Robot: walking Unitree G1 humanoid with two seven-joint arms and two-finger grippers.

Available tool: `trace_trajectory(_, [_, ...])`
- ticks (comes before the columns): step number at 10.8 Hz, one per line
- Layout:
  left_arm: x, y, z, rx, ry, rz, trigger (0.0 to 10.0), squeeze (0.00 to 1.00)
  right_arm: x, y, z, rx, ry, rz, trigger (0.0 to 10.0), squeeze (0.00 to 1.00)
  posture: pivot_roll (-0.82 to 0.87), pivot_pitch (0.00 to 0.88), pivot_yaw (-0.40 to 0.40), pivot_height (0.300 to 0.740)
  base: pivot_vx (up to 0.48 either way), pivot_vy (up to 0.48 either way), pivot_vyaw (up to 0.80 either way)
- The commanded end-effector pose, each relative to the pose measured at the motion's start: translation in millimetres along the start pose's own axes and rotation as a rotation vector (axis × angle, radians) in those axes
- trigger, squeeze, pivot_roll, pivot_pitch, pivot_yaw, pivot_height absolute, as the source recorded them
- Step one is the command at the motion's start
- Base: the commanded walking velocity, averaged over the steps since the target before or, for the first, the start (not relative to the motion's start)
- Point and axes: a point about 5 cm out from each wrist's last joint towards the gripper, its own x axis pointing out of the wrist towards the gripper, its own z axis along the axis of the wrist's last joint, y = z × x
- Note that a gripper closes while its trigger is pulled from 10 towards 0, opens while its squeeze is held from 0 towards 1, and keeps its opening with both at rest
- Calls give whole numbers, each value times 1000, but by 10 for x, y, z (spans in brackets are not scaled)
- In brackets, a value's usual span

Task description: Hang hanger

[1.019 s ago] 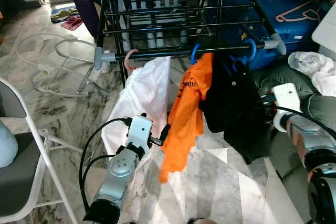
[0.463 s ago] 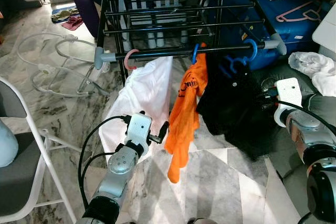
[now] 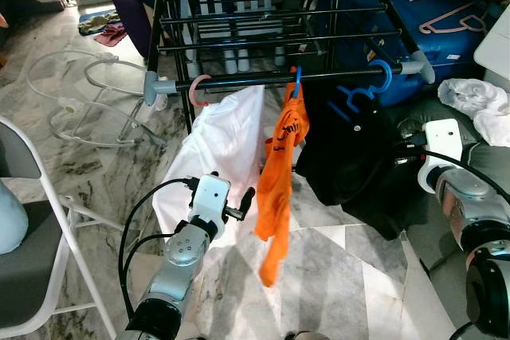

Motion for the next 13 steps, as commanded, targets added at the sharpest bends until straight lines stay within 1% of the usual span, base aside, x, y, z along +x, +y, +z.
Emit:
trace_trajectory(1, [-9, 3, -44, 17, 28, -2, 10000, 0, -15, -2, -54, 15, 5, 3, 0, 0, -232, 86, 8, 740, 0, 0, 0])
trace_trajectory(3, [-1, -2, -57, 25, 36, -7, 10000, 0, -13, -7, -22, 18, -14, -2, 0, 0, -241, 87, 15, 740, 0, 0, 0])
trace_trajectory(4, [8, -5, -45, 29, 33, -10, 10000, 0, -10, -6, 25, 15, -46, -2, 0, 0, -244, 88, 17, 740, 0, 0, 0])
trace_trajectory(5, [1, 13, -14, 28, 5, -6, 10000, 0, -5, 7, 76, -24, -83, -16, 0, 0, -245, 89, 20, 740, 0, 0, 0])
trace_trajectory(6, [-7, 36, 15, 25, -20, 0, 10000, 0, -5, 21, 117, -33, -122, -30, 0, 0, -244, 88, 20, 740, 0, 0, 0])
trace_trajectory(7, [-17, 70, 30, 26, -33, 6, 10000, 0, -11, 74, 152, -28, -181, -36, 2039, 0, -244, 88, 21, 740, 0, 0, 0])
trace_trajectory(8, [-26, 87, 21, 28, -31, 9, 10000, 0, -21, 147, 130, -54, -205, -35, 10000, 0, -249, 89, 21, 740, 0, 0, 0])
trace_trajectory(9, [-26, 85, 19, 28, -32, 9, 10000, 0, -32, 179, 109, -52, -219, -51, 10000, 0, -250, 89, 21, 740, 0, 0, 0])
trace_trajectory(10, [-24, 74, 34, 18, -46, 5, 10000, 0, -55, 219, 91, -28, -242, -57, 10000, 1000, -254, 90, 21, 740, 0, 0, 0])
trace_trajectory(11, [-30, 44, 68, -1, -75, -16, 10000, 0, -115, 242, 79, -40, -278, -96, 10000, 1000, -258, 90, 18, 740, 0, 0, 0])
trace_trajectory(12, [-53, 38, 104, -10, -103, -38, 10000, 0, -259, 232, 60, -67, -331, -219, 10000, 1000, -261, 90, 18, 740, 0, 0, 0])
trace_trajectory(13, [-87, 72, 150, -32, -129, -49, 10000, 0, -407, 263, -1, -51, -359, -277, 10000, 1000, -267, 90, 19, 740, 0, 0, 0])
